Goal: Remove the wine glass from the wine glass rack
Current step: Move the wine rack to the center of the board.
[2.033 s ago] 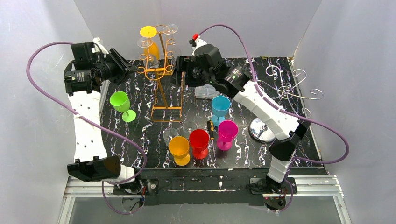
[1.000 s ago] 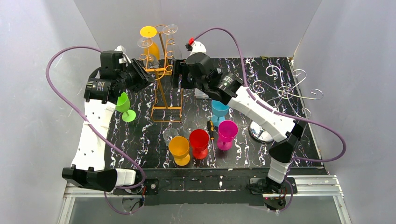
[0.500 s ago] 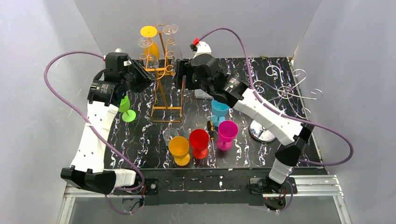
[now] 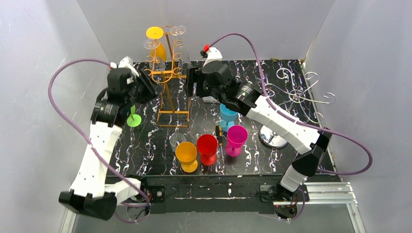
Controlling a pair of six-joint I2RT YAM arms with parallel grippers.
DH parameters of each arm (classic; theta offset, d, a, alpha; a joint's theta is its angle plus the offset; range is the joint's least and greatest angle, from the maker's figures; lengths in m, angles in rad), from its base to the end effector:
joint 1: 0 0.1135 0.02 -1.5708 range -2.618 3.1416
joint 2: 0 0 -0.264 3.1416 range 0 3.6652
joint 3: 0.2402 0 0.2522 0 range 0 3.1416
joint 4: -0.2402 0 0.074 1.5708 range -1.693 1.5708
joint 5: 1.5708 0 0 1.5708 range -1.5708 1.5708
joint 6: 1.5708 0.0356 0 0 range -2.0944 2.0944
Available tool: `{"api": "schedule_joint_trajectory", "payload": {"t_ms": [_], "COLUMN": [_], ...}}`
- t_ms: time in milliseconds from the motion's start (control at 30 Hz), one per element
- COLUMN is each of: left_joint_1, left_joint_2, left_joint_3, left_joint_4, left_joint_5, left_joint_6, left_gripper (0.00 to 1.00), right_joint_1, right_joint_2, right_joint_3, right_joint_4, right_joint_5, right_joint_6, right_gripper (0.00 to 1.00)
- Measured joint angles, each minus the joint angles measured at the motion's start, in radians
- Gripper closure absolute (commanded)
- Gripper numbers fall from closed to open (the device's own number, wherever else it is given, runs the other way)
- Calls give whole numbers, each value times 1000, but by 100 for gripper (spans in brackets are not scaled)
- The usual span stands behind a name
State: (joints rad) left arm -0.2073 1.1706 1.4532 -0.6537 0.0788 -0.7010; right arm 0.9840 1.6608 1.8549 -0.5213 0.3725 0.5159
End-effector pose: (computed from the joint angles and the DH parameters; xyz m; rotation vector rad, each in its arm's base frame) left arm 0.2320 -0.0517 0.4429 -0.4366 1.9536 -0.6713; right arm 0.2179 0.3043 0.4481 -0.1925 1.9216 0.6710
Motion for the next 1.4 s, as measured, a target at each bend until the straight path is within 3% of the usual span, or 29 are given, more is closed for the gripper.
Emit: {"api": "schedule_joint_trajectory", "payload": {"t_ms": [133,333,667,1000,1400], "left_joint_1": [-8,-13,-22,-24,-24], "left_joint_2": [-178,-346,-358,-162,67], "left_joint_3": [-204,-477,-892,-1003,-1004], "left_joint_4": [64,269,851,1358,1664], "left_joint_5": [31,37,-20,-74,-48], "left_joint_6": [69,142,288,345,344], "left_gripper": [62,51,52,52,62], "right_joint_1": [0,0,-2,-3,-10], "right_joint_2": [-44,-93,-146,-156,-167], "right_joint_3": [-71,-137,-224,-247,-250], "right_joint_4": [28,80,159,194,200], "right_joint_5": [12,32,50,60,80], "right_joint_6": [-8,-22,-27,-42,-60], "right_gripper": [15,14,14,14,14]}}
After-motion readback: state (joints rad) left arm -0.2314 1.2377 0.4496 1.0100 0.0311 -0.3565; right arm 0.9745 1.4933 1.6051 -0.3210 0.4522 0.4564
